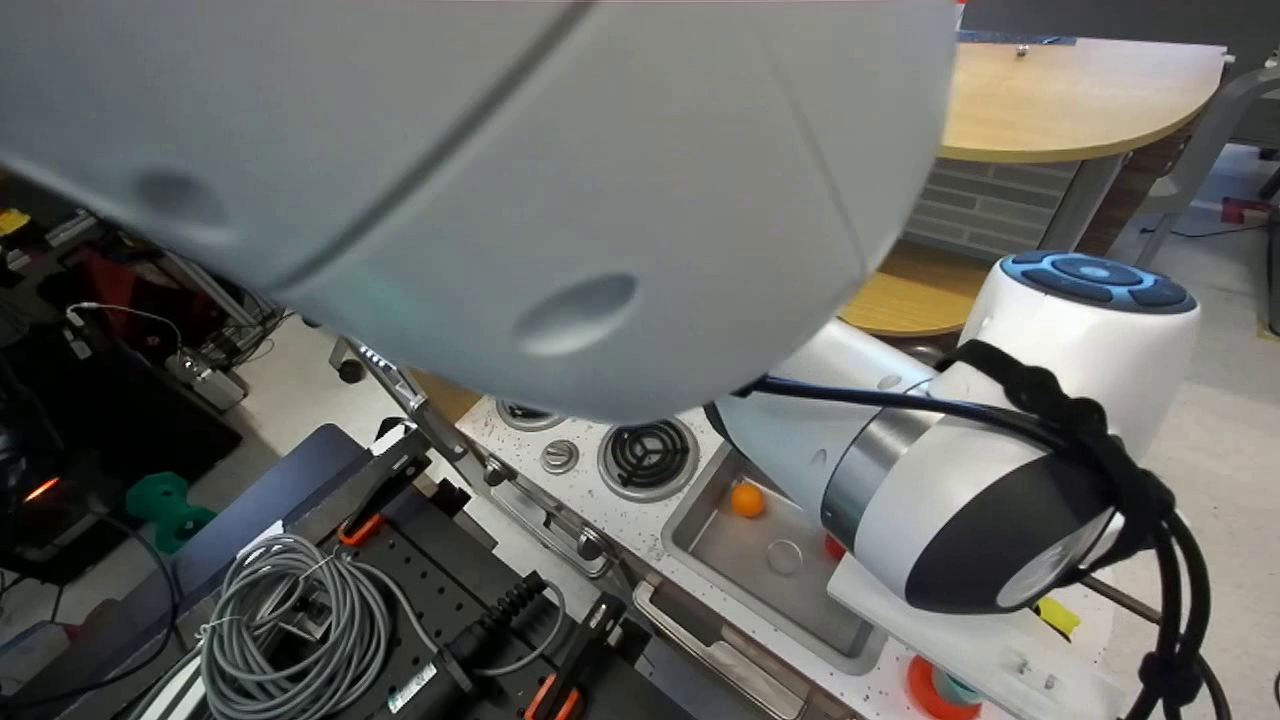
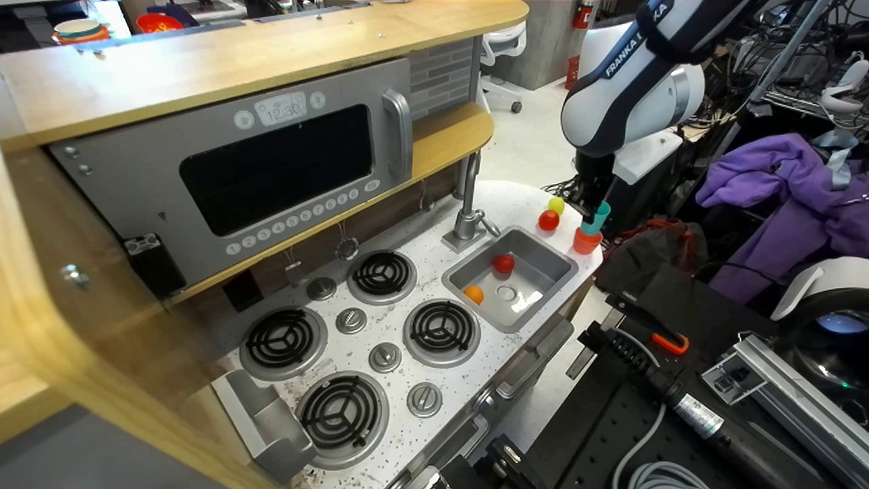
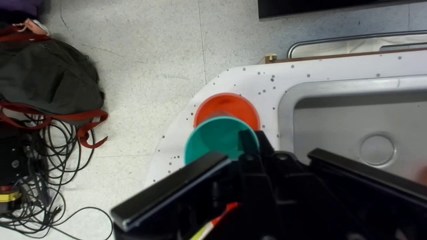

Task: Put the green cup in the sink

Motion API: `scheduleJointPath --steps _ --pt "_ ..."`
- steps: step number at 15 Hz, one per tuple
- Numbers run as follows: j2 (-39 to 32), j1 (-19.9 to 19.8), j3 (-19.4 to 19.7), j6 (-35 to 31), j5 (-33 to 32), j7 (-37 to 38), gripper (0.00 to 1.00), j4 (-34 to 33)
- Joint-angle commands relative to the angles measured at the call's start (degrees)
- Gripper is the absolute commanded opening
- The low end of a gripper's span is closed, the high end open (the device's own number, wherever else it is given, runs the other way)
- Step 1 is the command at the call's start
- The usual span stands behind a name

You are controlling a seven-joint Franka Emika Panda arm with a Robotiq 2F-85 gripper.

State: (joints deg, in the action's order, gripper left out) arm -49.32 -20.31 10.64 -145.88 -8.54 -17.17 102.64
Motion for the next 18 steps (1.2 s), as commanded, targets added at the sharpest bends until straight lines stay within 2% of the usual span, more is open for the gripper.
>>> scheduleJointPath --steps 1,5,10,15,18 --pt "7.9 -0.5 -0.9 -2.3 1.4 0.8 0.01 6.6" --pt "12.2 -1.4 -3.3 -1.9 3.9 -0.5 0.01 8.9" --pt "11.4 -0.1 -6.8 -6.4 4.7 -3.0 0.01 11.3" --pt "5.5 5.3 -7.6 -8.4 3.3 0.7 0.01 9.0" --pt "1.4 9.9 -6.4 -7.7 1.6 3.4 0.01 6.3"
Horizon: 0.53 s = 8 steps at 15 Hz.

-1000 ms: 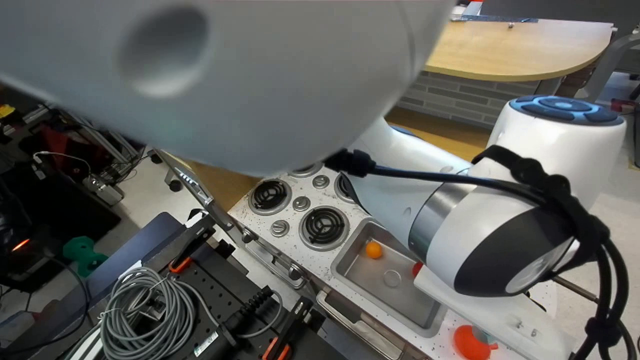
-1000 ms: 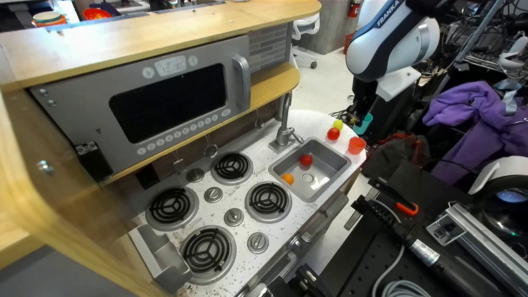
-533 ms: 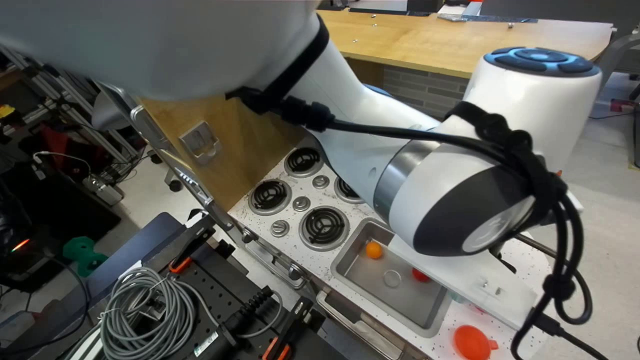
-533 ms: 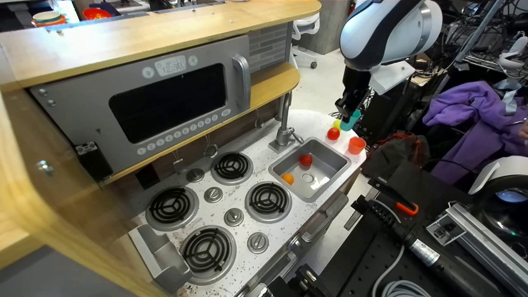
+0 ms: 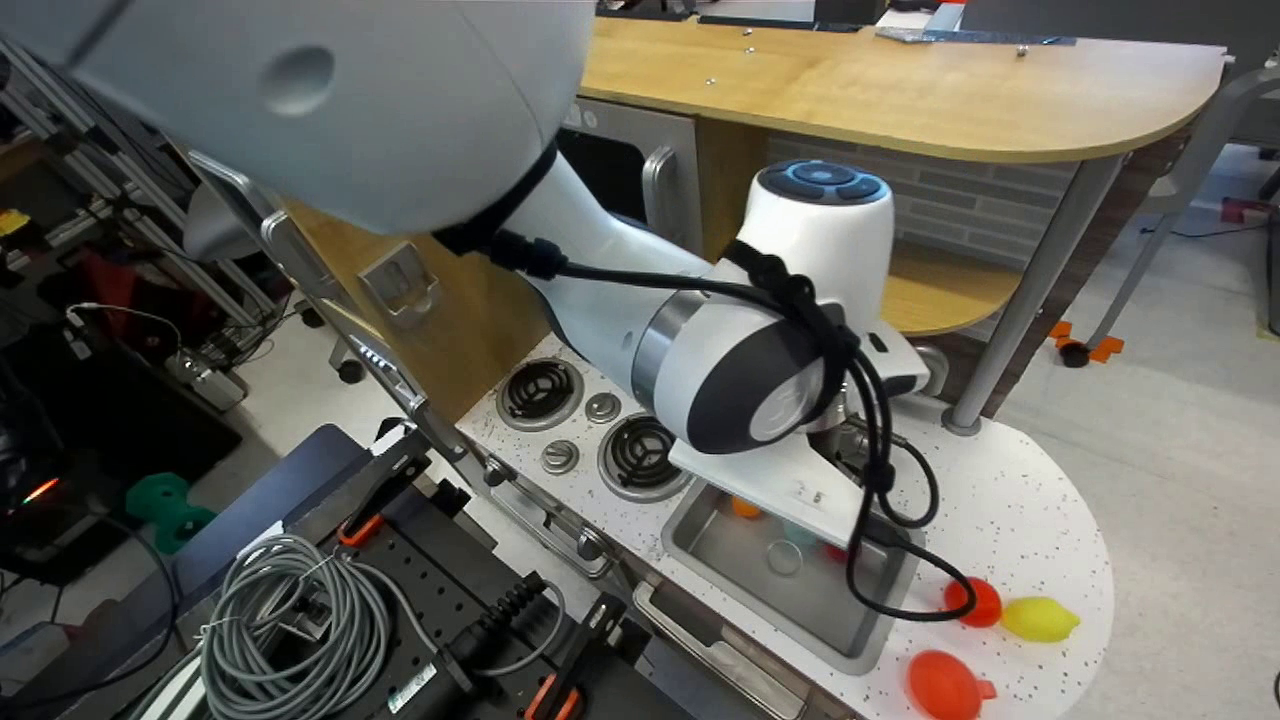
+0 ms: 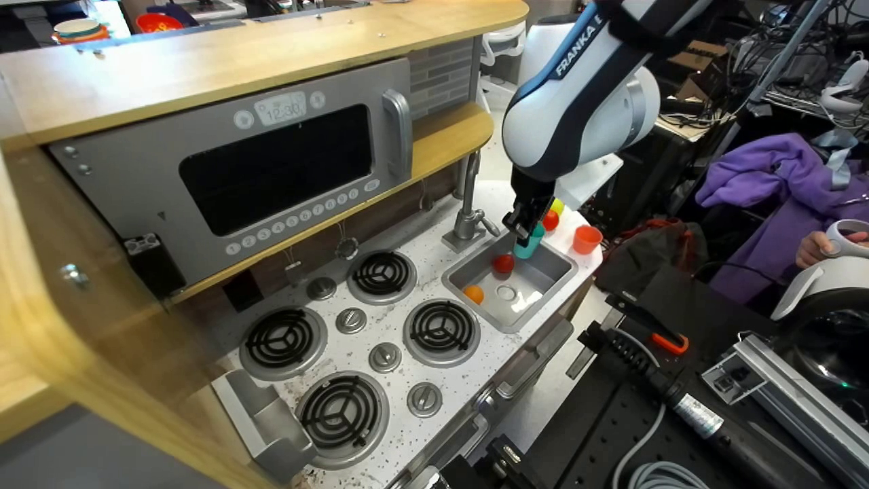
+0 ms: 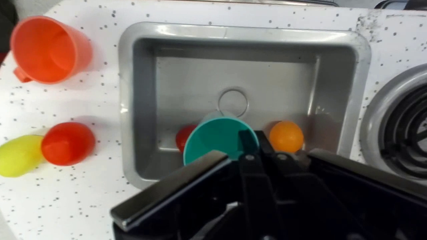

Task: Put the green cup in the sink

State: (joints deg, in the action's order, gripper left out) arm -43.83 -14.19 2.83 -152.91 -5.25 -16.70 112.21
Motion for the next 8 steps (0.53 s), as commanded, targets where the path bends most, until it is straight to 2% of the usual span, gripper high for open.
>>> scheduleJointPath --steps 1,5,8 --pt "-5.7 5.0 1.5 0.5 -1.8 4.0 0.01 -4.6" --pt "-10.8 8.4 1.8 2.7 -1.5 7.2 0.01 -8.6" --pt "-12.9 8.9 2.2 2.9 -1.4 7.9 0.01 -9.8"
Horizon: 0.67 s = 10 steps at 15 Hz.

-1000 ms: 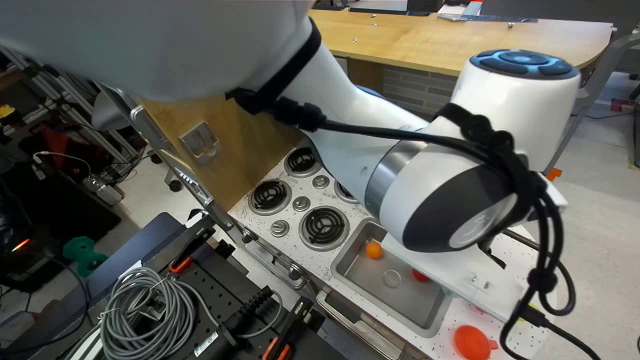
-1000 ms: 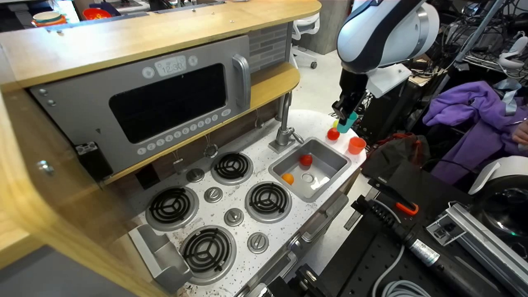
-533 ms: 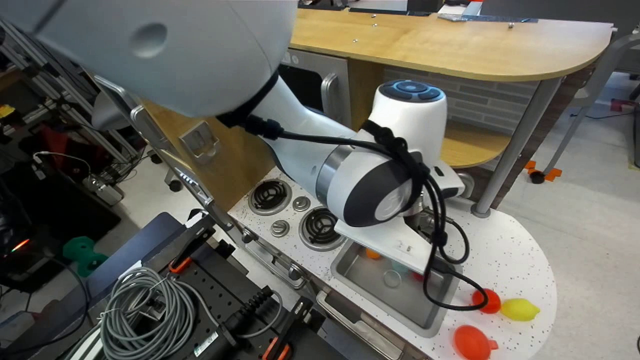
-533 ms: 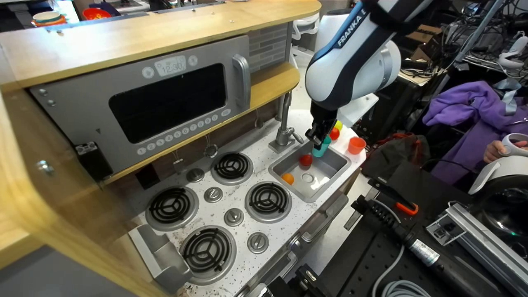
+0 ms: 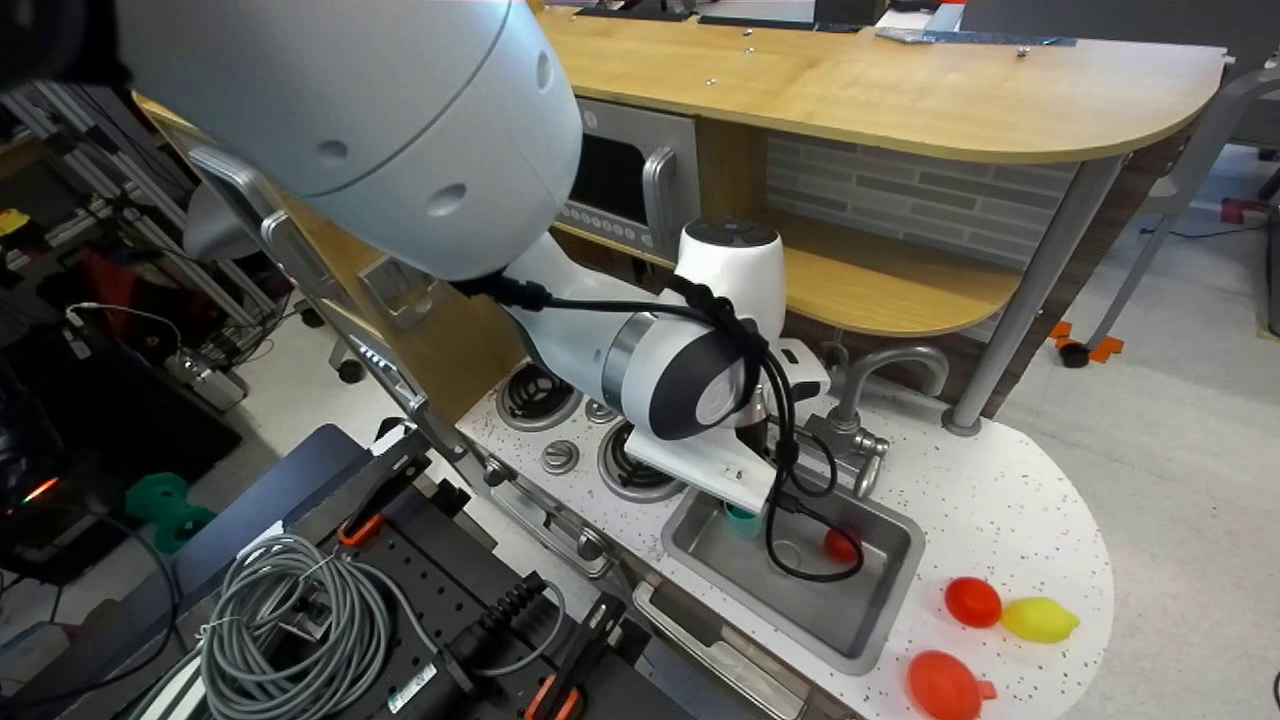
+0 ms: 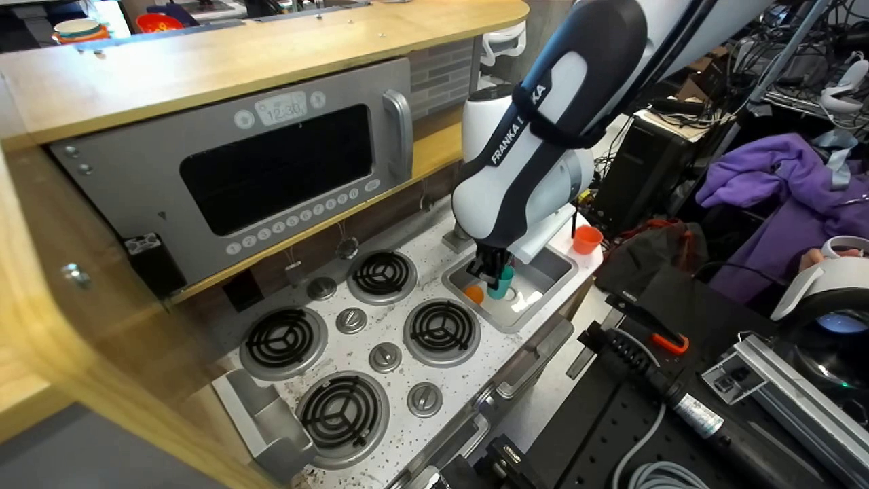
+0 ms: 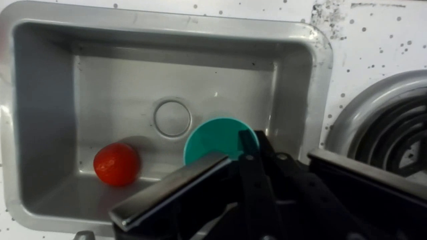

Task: Put the green cup in the sink

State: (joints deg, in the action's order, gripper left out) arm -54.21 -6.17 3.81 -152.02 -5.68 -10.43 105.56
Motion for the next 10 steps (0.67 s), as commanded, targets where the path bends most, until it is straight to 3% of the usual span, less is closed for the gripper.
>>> scheduleJointPath --steps 1,5,10 --pt "-2.7 0.5 1.1 1.8 -0.7 1.4 0.01 -2.8" --pt "-3.0 -0.4 1.2 1.6 -0.7 0.6 0.01 -1.4" --pt "-5.4 0.2 1.6 4.8 -0.6 1.4 0.01 -4.4"
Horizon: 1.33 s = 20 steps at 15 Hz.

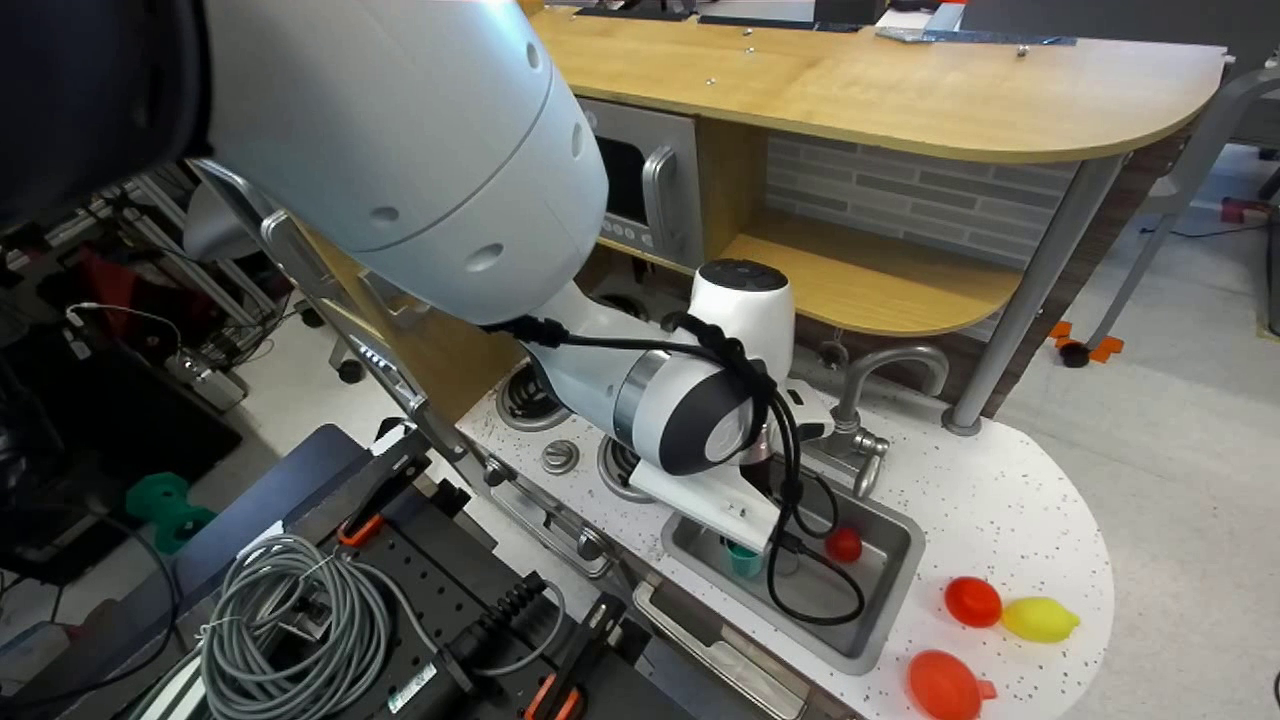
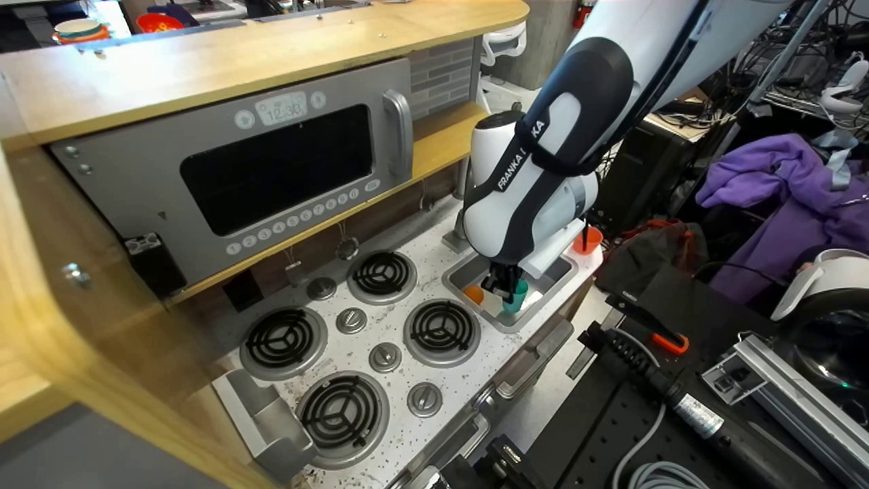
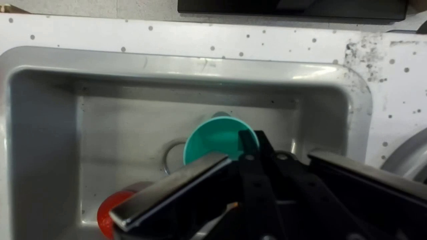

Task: Put the green cup in the sink

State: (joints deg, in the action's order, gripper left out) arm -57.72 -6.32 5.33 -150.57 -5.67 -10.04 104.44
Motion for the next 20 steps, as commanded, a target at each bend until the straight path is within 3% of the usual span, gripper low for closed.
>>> scheduleJointPath --steps 1,7,8,11,14,18,20 --pt "-3.3 1.4 0.9 4.6 -0.9 2.2 0.01 -5.2" --pt "-6.9 2.9 1.1 9.1 -1.4 3.4 0.01 -12.3" --pt "-7.3 3.1 1.1 9.8 -1.5 3.4 0.29 -12.9" --pt "-7.6 3.2 0.9 10.7 -2.1 2.8 0.43 -12.9" --pt "-6.1 3.5 0.9 9.8 -2.7 2.7 0.66 -10.1" --pt "1.5 2.6 0.8 4.7 -4.1 1.0 0.95 0.4" --pt "5.7 2.5 1.4 1.4 -4.6 1.2 1.00 6.0"
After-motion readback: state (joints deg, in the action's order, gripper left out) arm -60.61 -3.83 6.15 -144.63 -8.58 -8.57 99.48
